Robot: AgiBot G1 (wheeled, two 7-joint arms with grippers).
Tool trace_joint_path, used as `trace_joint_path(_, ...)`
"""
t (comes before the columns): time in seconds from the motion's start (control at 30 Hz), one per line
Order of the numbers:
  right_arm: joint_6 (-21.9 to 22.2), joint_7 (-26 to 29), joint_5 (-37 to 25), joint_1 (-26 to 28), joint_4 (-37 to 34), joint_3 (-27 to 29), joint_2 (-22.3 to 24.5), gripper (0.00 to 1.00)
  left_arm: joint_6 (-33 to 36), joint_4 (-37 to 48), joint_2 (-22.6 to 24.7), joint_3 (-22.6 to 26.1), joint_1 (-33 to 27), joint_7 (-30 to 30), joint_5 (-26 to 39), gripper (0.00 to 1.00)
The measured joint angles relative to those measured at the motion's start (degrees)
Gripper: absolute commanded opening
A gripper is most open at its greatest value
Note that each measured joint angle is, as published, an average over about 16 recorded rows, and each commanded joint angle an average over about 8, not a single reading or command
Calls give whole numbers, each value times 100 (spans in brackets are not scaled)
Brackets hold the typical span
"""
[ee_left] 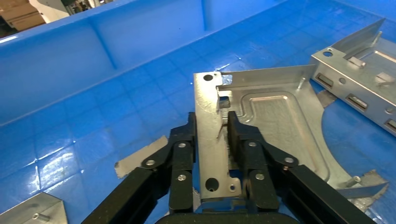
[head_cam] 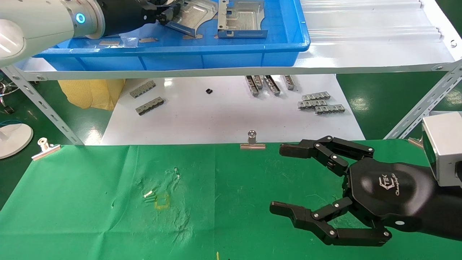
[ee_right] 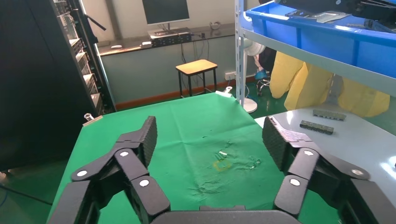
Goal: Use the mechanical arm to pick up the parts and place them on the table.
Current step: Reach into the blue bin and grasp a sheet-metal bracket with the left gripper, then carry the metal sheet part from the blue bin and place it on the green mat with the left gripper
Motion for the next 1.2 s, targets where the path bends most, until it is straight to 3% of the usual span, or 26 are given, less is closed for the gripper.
trace_joint_path(0.27, 0, 0, 0, 0, 0, 0, 0, 100, 159, -120, -65, -73, -48, 147, -131, 0)
trace_joint_path(0.5, 0, 0, 0, 0, 0, 0, 0, 100, 781, -247, -272, -196, -153, 468, -334, 0)
trace_joint_path(1.2, 0, 0, 0, 0, 0, 0, 0, 100, 4549, -550, -1566, -225, -276, 1848, -589, 0)
